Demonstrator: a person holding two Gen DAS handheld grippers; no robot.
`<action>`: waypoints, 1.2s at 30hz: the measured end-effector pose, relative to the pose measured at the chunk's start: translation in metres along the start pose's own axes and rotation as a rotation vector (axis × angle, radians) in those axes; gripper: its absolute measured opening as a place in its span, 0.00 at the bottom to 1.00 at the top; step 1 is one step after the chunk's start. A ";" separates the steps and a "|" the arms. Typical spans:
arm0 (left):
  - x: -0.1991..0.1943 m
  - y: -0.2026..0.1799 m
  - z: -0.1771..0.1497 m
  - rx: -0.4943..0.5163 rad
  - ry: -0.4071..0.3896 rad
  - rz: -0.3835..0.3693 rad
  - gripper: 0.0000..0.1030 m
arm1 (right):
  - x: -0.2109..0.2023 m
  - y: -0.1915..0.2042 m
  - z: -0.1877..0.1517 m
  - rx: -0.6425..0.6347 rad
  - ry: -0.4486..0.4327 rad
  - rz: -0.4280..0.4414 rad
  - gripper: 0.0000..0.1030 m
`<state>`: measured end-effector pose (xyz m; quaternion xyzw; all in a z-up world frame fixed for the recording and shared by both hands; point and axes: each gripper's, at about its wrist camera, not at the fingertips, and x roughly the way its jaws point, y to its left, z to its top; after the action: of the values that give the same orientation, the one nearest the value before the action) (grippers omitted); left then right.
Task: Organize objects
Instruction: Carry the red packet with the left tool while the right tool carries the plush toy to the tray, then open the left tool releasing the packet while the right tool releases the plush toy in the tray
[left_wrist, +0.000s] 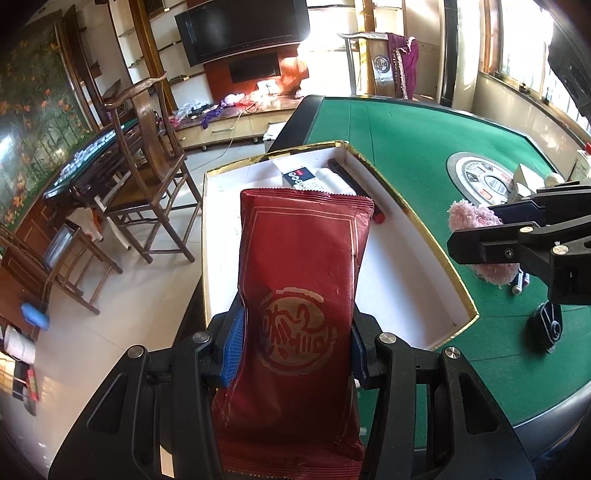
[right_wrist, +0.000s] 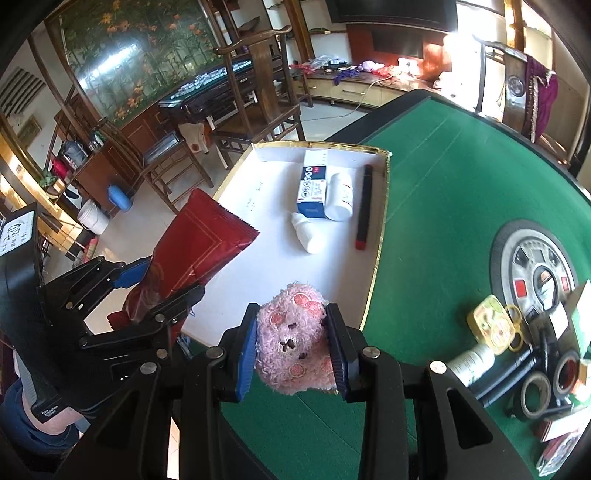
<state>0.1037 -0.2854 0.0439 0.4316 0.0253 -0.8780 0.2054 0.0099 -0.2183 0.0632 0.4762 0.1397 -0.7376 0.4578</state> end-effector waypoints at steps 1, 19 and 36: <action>0.003 0.003 0.002 -0.003 0.002 0.003 0.45 | 0.004 0.003 0.004 -0.006 0.005 -0.001 0.33; 0.068 0.036 0.026 -0.036 0.093 -0.015 0.45 | 0.059 -0.007 0.033 0.004 0.084 -0.025 0.33; 0.153 0.069 0.097 -0.112 0.195 -0.030 0.45 | 0.112 0.004 0.043 -0.008 0.158 -0.008 0.33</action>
<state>-0.0255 -0.4223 -0.0040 0.5022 0.1008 -0.8321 0.2126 -0.0256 -0.3088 -0.0067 0.5306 0.1803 -0.6989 0.4444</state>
